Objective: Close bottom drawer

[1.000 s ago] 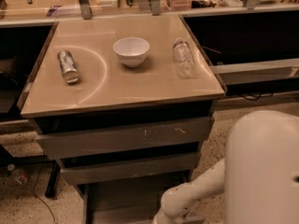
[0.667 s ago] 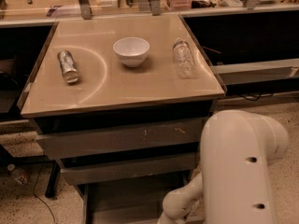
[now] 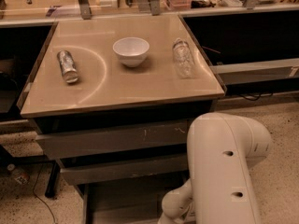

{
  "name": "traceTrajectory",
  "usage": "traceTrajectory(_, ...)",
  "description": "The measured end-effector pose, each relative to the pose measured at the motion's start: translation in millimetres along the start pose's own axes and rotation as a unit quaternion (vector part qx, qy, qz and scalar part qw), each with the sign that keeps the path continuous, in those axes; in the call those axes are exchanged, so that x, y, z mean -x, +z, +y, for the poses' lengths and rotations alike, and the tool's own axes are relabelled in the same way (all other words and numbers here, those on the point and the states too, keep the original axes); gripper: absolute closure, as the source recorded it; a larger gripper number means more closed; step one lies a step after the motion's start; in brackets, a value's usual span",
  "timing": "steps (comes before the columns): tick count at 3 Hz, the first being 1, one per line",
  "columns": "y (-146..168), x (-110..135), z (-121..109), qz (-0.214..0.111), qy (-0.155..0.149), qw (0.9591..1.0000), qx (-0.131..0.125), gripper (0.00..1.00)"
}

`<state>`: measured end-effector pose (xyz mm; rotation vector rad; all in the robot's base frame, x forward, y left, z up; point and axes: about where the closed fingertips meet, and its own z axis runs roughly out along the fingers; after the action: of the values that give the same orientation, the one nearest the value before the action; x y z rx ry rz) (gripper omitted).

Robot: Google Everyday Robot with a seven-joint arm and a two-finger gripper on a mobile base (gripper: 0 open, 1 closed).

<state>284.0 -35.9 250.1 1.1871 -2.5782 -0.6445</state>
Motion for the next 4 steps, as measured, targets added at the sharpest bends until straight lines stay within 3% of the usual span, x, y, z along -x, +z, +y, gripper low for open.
traceTrajectory(1,7,0,-6,-0.021,0.006,0.9997,0.009,1.0)
traceTrajectory(2,9,-3,-35,-0.074,0.036,0.9966,0.003,1.0)
traceTrajectory(4,16,-16,-89,-0.13,0.09,0.9874,-0.001,1.0)
